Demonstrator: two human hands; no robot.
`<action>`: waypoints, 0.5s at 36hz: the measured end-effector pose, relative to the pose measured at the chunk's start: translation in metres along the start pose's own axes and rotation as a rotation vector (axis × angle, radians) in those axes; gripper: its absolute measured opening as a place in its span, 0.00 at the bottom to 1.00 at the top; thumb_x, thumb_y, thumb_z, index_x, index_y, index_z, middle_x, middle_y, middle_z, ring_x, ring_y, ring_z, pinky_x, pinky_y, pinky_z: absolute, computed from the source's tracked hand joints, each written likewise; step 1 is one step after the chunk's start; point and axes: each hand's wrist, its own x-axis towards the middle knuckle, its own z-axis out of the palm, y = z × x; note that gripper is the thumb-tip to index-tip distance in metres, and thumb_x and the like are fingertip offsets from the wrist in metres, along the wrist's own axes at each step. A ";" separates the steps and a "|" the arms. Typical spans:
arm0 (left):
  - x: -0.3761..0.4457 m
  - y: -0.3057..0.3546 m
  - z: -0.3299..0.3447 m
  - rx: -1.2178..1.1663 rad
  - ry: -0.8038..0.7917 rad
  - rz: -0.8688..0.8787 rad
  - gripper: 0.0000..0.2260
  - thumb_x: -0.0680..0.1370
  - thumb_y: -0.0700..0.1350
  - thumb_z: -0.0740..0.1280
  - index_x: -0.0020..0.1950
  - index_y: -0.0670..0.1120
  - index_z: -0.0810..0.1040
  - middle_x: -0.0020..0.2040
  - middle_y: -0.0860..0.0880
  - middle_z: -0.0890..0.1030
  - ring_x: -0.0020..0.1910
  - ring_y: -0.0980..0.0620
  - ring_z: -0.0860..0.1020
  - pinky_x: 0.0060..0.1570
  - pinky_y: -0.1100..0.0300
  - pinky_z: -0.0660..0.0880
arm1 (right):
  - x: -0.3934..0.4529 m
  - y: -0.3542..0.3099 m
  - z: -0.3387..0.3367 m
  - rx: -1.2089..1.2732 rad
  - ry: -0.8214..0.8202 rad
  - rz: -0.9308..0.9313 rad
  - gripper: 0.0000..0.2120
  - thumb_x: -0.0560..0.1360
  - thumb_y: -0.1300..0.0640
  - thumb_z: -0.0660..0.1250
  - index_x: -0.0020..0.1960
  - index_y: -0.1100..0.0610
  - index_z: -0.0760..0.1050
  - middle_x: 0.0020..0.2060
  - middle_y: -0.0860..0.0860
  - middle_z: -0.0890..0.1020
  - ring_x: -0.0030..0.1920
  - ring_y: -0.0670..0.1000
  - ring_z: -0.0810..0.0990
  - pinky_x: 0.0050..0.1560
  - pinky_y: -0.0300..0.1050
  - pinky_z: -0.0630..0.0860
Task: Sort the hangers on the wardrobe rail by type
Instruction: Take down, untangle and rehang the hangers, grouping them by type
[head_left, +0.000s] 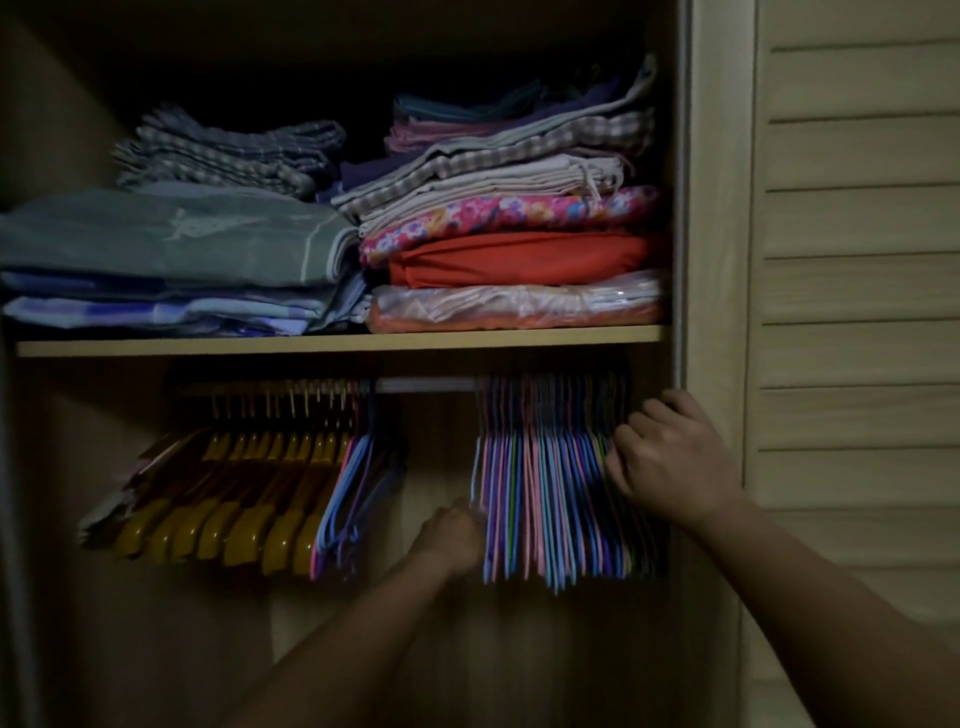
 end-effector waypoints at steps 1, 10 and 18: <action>-0.003 -0.003 -0.001 0.064 0.009 0.044 0.16 0.86 0.49 0.53 0.67 0.43 0.72 0.60 0.43 0.76 0.55 0.45 0.78 0.55 0.56 0.74 | 0.000 0.000 0.000 -0.003 -0.022 0.002 0.19 0.78 0.50 0.58 0.37 0.58 0.81 0.34 0.55 0.82 0.39 0.56 0.79 0.56 0.55 0.70; -0.030 -0.066 -0.051 0.777 0.273 -0.115 0.16 0.80 0.46 0.60 0.67 0.44 0.72 0.65 0.41 0.73 0.65 0.42 0.71 0.61 0.50 0.71 | 0.006 -0.011 -0.013 -0.059 -0.192 0.090 0.19 0.77 0.46 0.58 0.40 0.56 0.81 0.38 0.55 0.84 0.44 0.56 0.80 0.62 0.55 0.65; -0.019 -0.082 -0.049 1.136 0.136 -0.186 0.19 0.81 0.47 0.60 0.71 0.42 0.70 0.67 0.39 0.70 0.65 0.40 0.67 0.61 0.50 0.67 | 0.006 -0.009 -0.008 -0.050 -0.229 0.090 0.17 0.76 0.47 0.61 0.40 0.57 0.80 0.38 0.57 0.84 0.44 0.57 0.81 0.63 0.58 0.66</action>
